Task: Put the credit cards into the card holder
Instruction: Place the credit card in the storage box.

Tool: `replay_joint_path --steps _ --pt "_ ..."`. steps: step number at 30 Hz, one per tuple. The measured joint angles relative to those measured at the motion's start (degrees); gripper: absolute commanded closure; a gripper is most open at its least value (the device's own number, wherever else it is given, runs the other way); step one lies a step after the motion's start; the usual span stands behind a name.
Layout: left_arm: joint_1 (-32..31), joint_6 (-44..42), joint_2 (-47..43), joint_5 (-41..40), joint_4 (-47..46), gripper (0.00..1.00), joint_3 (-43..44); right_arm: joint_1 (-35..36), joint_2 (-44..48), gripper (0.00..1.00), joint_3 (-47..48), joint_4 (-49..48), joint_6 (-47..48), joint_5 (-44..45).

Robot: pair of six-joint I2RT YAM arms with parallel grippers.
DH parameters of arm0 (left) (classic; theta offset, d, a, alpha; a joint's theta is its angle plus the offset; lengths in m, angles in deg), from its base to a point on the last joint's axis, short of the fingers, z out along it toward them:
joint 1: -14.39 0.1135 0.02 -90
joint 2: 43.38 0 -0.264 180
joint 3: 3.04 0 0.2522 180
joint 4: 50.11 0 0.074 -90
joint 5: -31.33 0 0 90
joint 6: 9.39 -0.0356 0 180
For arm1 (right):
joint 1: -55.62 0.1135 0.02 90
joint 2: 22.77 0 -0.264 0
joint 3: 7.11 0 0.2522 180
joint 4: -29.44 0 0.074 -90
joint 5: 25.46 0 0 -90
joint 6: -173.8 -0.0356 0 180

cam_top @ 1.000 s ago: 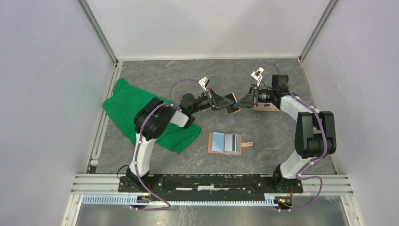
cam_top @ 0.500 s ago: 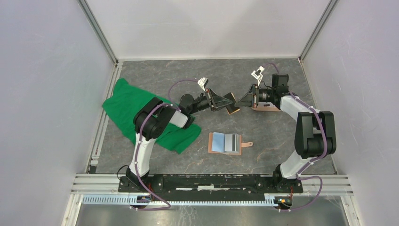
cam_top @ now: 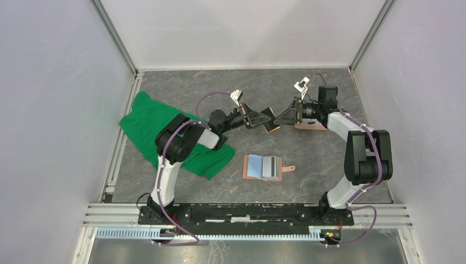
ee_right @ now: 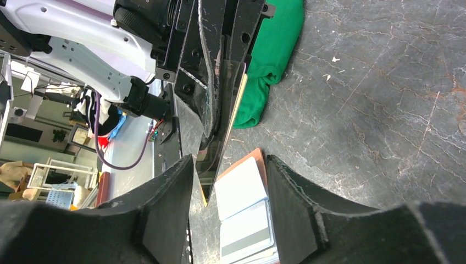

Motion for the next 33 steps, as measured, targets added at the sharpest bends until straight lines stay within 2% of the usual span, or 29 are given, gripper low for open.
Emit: replay_joint_path --steps 3,5,9,11,13,15,16,19,21,25,30,33 --pt "0.0 0.0 -0.1 0.0 0.5 0.94 0.0 0.5 0.0 0.52 -0.1 -0.1 0.0 0.2" --pt "0.0 -0.1 -0.3 0.0 0.9 0.94 0.0 0.9 0.0 0.61 -0.2 -0.1 0.0 0.4" --pt "0.0 -0.9 -1.2 0.0 2.3 0.96 -0.1 1.3 0.0 0.68 -0.2 0.3 0.8 0.7" --pt "0.2 -1.6 -1.5 -0.1 3.4 0.98 -0.4 1.3 0.0 0.77 -0.2 1.0 1.4 0.8" --pt "0.2 -2.0 -1.7 -0.4 4.3 0.98 -0.7 1.3 0.0 0.91 -0.2 1.7 1.8 0.7" --pt "0.2 -2.4 -1.9 -0.4 4.9 0.98 -0.9 1.3 0.0 0.98 -0.2 2.1 2.0 0.7" --pt "0.2 -2.7 -2.1 -0.3 4.9 0.93 -1.0 1.3 0.0 1.00 -0.2 2.5 1.9 0.7" --pt "0.1 -3.2 -2.3 -0.1 4.8 0.65 -1.1 1.2 0.0 1.00 -0.2 3.2 1.6 0.3" --pt "0.2 -3.2 -2.4 -0.1 4.8 0.54 -1.1 1.2 0.0 1.00 -0.2 3.2 1.8 0.2" --pt "0.3 -3.2 -3.3 0.0 4.7 0.45 -1.4 0.8 0.0 1.00 -0.2 3.2 2.4 0.4" --pt "1.2 -3.6 -5.0 0.0 5.3 0.41 -2.7 -0.8 0.0 1.00 -0.1 3.7 3.3 0.3" --pt "2.8 -6.1 -7.8 0.0 8.4 0.38 -4.7 -3.7 0.0 1.00 2.1 9.9 9.4 2.3"
